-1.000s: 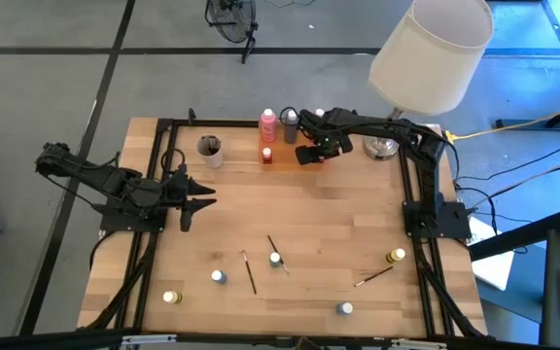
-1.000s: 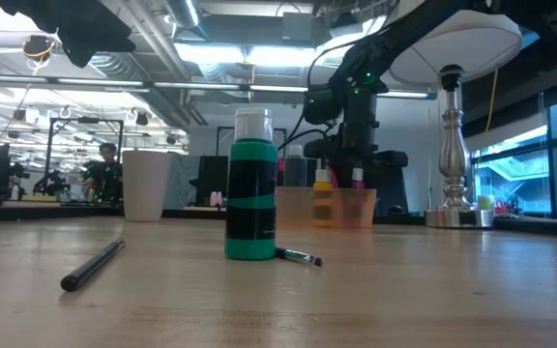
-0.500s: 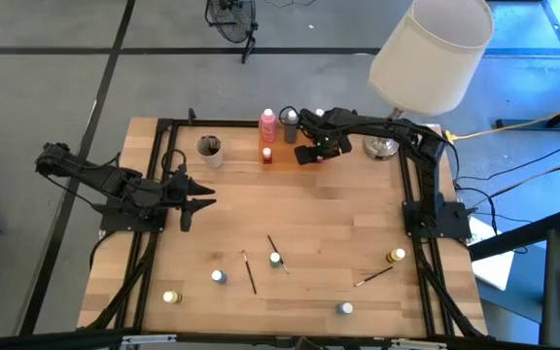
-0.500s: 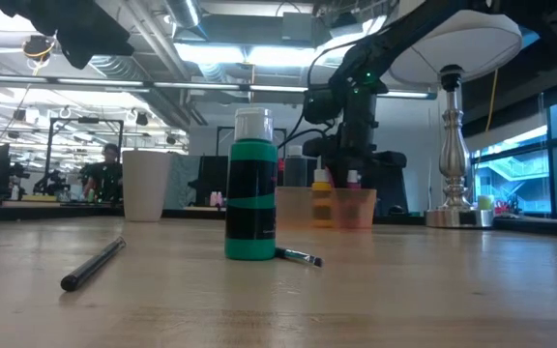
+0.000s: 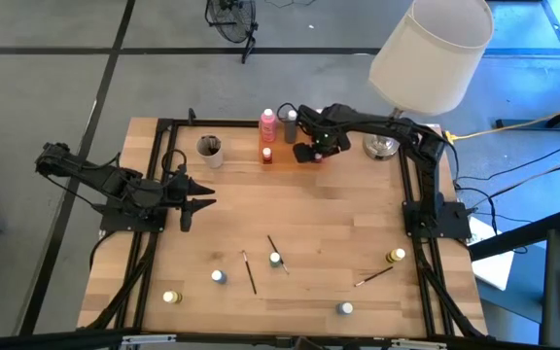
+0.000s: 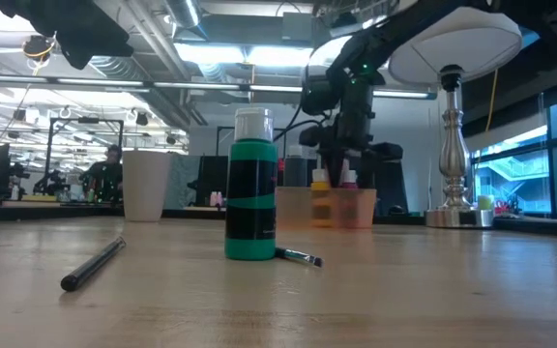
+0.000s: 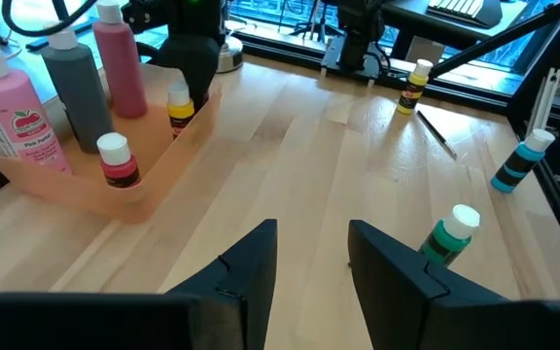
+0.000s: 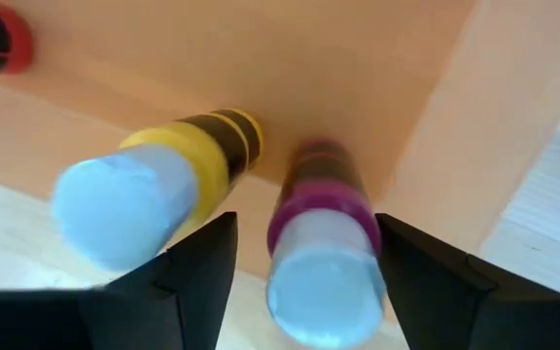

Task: Pick & Place Paint Supplies
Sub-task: Put the dark pink paint bottle into the orange bin, then put the silver paint brush into the white cup

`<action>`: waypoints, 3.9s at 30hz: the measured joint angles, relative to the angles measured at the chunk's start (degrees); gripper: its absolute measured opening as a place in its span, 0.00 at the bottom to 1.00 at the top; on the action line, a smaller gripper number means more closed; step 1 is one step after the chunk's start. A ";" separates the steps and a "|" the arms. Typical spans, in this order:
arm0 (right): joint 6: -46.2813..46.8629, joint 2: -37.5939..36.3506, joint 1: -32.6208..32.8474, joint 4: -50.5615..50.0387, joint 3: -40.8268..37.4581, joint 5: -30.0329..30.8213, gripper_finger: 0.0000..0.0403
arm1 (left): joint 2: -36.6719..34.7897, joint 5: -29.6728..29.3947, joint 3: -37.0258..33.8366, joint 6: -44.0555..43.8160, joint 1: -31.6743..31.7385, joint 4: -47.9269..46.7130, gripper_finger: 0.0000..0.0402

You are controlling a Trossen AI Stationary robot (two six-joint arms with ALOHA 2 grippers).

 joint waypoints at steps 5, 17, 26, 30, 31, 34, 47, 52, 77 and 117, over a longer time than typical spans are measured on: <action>-0.38 0.00 0.00 -5.59 2.76 3.39 0.60 | 0.02 0.00 0.00 -0.06 0.02 0.00 0.31; -1.95 0.00 0.42 -10.72 9.78 4.26 0.60 | 0.02 0.02 -0.02 -0.09 0.01 0.00 0.31; -4.09 -0.02 1.81 -19.74 16.36 7.12 0.60 | 0.01 1.43 -0.01 -2.54 0.02 0.02 0.31; -4.38 -0.04 3.76 -24.08 20.45 7.09 0.60 | 0.02 8.00 -0.01 -9.04 0.00 0.71 0.31; -4.48 -0.04 4.36 -24.76 21.30 7.09 0.60 | 0.00 9.09 0.00 -10.03 0.00 0.76 0.31; -4.50 -0.04 6.42 -26.74 24.05 6.99 0.60 | 0.01 10.92 0.00 -12.10 0.00 0.81 0.31; -4.34 -0.09 21.63 -27.90 27.82 -5.41 0.60 | 0.53 29.54 0.00 -23.60 -0.19 18.39 0.31; -1.49 -0.09 28.80 -27.89 27.82 -6.19 0.60 | 1.38 27.72 0.00 -23.76 -1.52 19.52 0.31; 14.90 -0.09 53.42 -17.07 27.82 1.45 0.60 | 12.35 22.52 22.84 1.78 -3.30 6.41 0.31; 23.03 -4.87 61.14 -29.31 27.79 11.38 0.60 | 62.67 29.36 45.11 54.03 -0.12 -33.53 0.31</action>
